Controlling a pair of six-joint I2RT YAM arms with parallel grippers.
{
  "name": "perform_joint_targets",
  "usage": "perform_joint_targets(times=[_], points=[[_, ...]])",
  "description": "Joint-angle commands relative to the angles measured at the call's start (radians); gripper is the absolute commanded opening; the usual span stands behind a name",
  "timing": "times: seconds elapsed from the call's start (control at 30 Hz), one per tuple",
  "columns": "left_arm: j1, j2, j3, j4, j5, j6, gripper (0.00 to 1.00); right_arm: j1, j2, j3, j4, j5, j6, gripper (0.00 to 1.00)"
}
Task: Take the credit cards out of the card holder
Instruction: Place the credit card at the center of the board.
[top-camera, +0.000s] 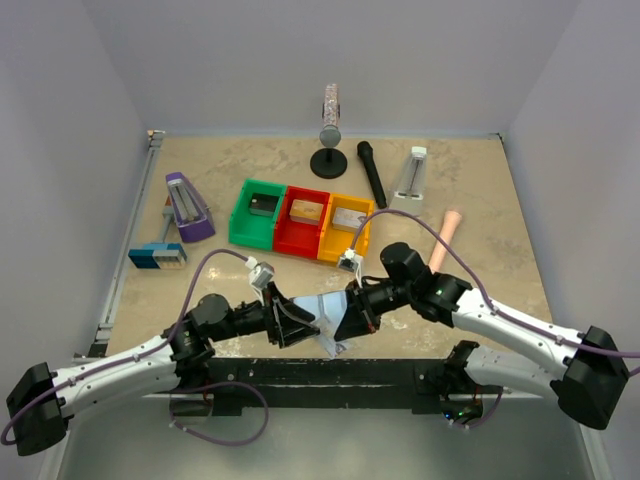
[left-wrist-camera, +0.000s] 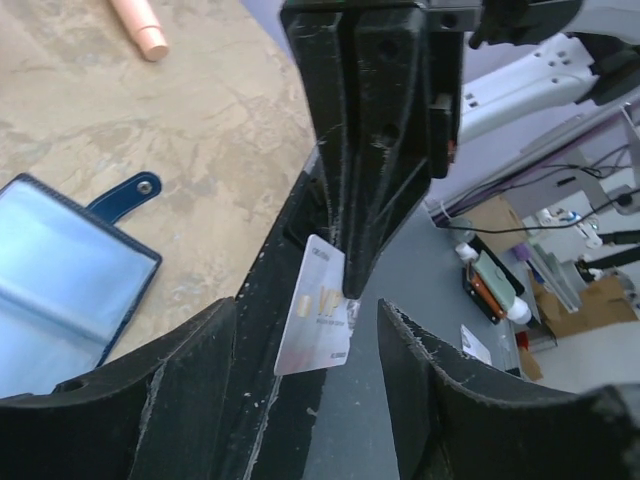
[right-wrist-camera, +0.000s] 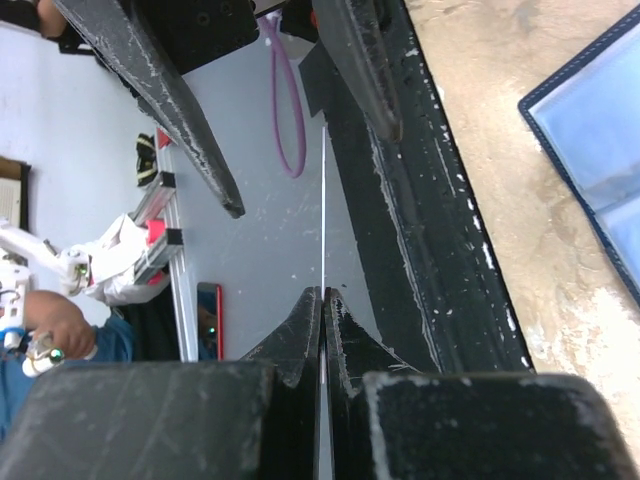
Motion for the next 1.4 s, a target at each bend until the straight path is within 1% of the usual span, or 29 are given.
perform_joint_targets(times=[0.0,0.07,0.23,0.37,0.43,0.6,0.73,0.87,0.9,0.93,0.97,1.0,1.07,1.17,1.23,1.27,1.3,1.37], points=[[0.004,-0.006,0.003,0.1,0.093,0.035,0.61,0.008,0.007,0.042,0.049,-0.069,0.004,0.0],[0.004,-0.002,0.006,0.094,0.099,0.04,0.6,0.009,0.01,0.044,0.052,-0.075,0.006,0.0],[0.004,0.014,0.006,0.11,0.127,0.043,0.52,0.011,0.016,0.045,0.065,-0.088,0.012,0.0],[0.004,0.026,0.007,0.11,0.128,0.041,0.48,0.011,0.016,0.047,0.062,-0.085,0.01,0.0],[0.004,0.03,0.006,0.117,0.134,0.04,0.44,0.011,0.018,0.045,0.065,-0.088,0.01,0.0],[0.004,0.035,0.009,0.123,0.142,0.043,0.29,0.012,0.018,0.045,0.059,-0.085,0.009,0.0],[0.003,0.035,0.008,0.121,0.144,0.045,0.15,0.012,0.015,0.047,0.061,-0.089,0.006,0.0],[0.004,0.035,0.007,0.121,0.145,0.046,0.04,0.012,0.012,0.047,0.053,-0.091,-0.003,0.0],[0.004,0.037,0.007,0.121,0.147,0.046,0.01,0.012,0.012,0.047,0.05,-0.092,-0.005,0.05],[0.004,0.037,0.007,0.123,0.147,0.048,0.0,0.012,0.01,0.048,0.049,-0.092,-0.005,0.13],[0.004,0.035,0.007,0.117,0.147,0.048,0.0,0.012,0.01,0.048,0.041,-0.091,-0.008,0.25],[0.004,0.032,0.006,0.115,0.144,0.048,0.0,0.012,0.007,0.051,0.032,-0.083,-0.012,0.34],[0.004,0.011,0.004,0.091,0.118,0.046,0.0,0.012,-0.002,0.053,0.007,-0.059,-0.02,0.46],[0.007,-0.055,-0.003,0.011,0.037,0.045,0.0,0.012,-0.014,0.054,-0.017,-0.034,-0.019,0.53],[0.013,-0.11,0.014,-0.117,-0.055,0.052,0.0,0.012,-0.024,0.054,-0.039,-0.016,-0.02,0.56],[0.018,-0.141,0.033,-0.214,-0.113,0.058,0.0,0.012,-0.033,0.053,-0.048,0.009,-0.023,0.56],[0.021,-0.166,0.072,-0.365,-0.204,0.06,0.0,0.012,-0.045,0.051,-0.062,0.023,-0.026,0.57],[0.032,-0.203,0.124,-0.579,-0.374,0.042,0.0,0.012,-0.068,0.039,-0.073,0.062,-0.026,0.58]])
